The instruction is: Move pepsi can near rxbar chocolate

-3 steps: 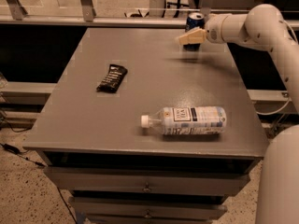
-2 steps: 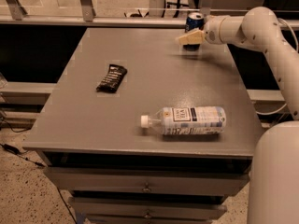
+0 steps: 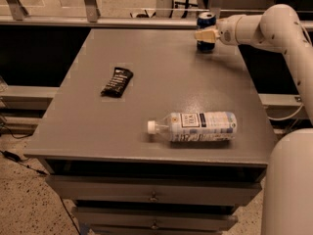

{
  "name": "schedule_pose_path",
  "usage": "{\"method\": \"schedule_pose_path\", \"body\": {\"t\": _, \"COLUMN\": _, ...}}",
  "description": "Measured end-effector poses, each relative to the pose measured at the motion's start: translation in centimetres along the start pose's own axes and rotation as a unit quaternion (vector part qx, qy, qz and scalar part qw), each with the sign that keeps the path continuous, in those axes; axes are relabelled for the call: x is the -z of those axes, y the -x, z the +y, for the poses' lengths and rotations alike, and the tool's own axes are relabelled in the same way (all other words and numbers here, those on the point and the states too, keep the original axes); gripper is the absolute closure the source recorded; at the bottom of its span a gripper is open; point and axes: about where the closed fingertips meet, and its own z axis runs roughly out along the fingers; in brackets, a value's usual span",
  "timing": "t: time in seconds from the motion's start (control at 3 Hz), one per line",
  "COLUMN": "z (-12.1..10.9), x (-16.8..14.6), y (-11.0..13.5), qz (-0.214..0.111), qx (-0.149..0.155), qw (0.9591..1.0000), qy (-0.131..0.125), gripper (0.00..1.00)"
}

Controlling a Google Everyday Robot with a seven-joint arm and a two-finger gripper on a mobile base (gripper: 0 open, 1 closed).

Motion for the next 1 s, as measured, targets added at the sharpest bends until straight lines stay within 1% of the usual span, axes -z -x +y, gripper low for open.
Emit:
{"method": "schedule_pose_path", "body": {"t": 0.33, "z": 2.1, "x": 2.0, "y": 1.8, "qz": -0.016, "qx": -0.008, "qw": 0.9991, "qy": 0.038, "gripper": 0.78}}
{"method": "schedule_pose_path", "body": {"t": 0.67, "z": 7.5, "x": 3.9, "y": 4.6, "qz": -0.050, "qx": -0.014, "qw": 0.9920, "qy": 0.116, "gripper": 0.99}}
{"method": "schedule_pose_path", "body": {"t": 1.0, "z": 14.4, "x": 4.9, "y": 6.6, "qz": -0.078, "qx": -0.015, "qw": 0.9782, "qy": 0.192, "gripper": 1.00}}
